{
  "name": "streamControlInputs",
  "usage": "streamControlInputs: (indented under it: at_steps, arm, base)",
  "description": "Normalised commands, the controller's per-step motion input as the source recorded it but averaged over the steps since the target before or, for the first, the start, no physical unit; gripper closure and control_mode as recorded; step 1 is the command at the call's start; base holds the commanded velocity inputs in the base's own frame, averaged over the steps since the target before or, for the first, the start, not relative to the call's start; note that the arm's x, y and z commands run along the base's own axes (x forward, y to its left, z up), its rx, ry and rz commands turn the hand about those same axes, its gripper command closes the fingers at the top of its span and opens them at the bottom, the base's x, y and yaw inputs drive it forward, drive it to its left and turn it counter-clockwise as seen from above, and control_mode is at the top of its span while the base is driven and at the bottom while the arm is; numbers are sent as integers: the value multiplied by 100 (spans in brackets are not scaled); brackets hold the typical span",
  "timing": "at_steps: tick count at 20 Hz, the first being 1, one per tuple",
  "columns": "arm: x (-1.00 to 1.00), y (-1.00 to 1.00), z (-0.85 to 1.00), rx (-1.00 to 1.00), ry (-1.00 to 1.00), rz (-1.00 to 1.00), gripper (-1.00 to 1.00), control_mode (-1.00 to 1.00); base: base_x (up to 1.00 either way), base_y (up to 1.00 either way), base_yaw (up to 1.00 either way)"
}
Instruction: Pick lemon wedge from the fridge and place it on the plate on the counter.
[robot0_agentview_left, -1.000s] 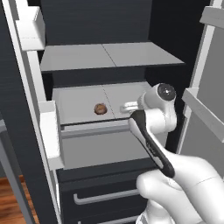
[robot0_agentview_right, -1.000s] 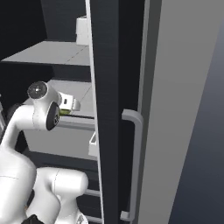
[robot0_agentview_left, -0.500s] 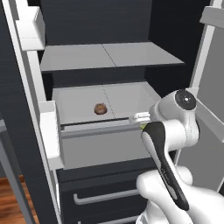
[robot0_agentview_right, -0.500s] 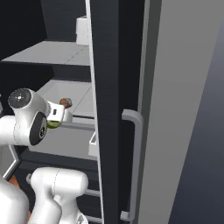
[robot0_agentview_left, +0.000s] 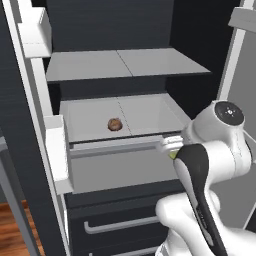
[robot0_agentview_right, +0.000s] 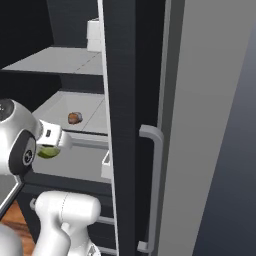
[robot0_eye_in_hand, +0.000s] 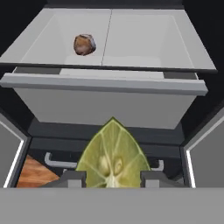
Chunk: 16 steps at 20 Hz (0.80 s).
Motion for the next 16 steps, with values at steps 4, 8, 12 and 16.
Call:
streamControlInputs:
  at_steps: [4, 8, 12, 16]
  arm:
    - [-51, 0, 10, -5, 9, 0, 100, -100]
    - [-39, -20, 28, 0, 5, 0, 100, -100]
    - [-23, -22, 31, 0, 2, 0, 100, -100]
    - [-10, -14, 26, 0, 0, 0, 100, -100]
  base:
    - [0, 0, 0]
    - [0, 0, 0]
    - [0, 0, 0]
    - [0, 0, 0]
